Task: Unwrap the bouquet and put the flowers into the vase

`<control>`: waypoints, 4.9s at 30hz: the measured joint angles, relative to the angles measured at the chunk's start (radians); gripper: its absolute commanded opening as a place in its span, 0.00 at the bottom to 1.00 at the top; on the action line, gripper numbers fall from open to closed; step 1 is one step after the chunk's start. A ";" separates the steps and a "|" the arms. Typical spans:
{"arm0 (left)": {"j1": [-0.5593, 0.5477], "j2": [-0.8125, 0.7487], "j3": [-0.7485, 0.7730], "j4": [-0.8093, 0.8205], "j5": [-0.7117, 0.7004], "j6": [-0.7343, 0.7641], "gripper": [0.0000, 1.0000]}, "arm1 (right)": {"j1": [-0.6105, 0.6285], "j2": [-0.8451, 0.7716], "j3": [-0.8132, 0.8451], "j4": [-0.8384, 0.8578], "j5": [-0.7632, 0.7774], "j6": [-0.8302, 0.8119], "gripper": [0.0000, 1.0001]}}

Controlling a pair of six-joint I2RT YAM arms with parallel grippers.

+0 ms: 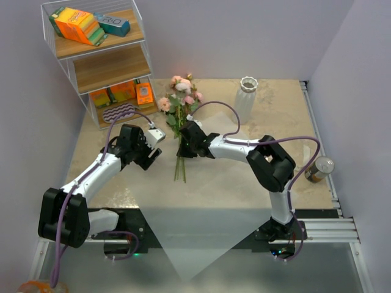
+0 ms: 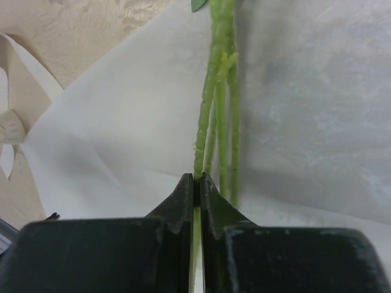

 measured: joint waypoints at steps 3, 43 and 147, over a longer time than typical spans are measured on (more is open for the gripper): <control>0.000 0.000 0.003 -0.003 0.004 0.000 0.76 | -0.001 -0.009 -0.004 0.011 0.004 0.003 0.00; 0.000 0.003 0.020 0.000 0.021 0.000 0.74 | 0.100 -0.572 -0.188 0.065 0.416 -0.432 0.00; 0.165 0.225 0.211 0.146 0.213 0.003 0.65 | -0.179 -0.852 -0.312 0.712 0.515 -0.849 0.99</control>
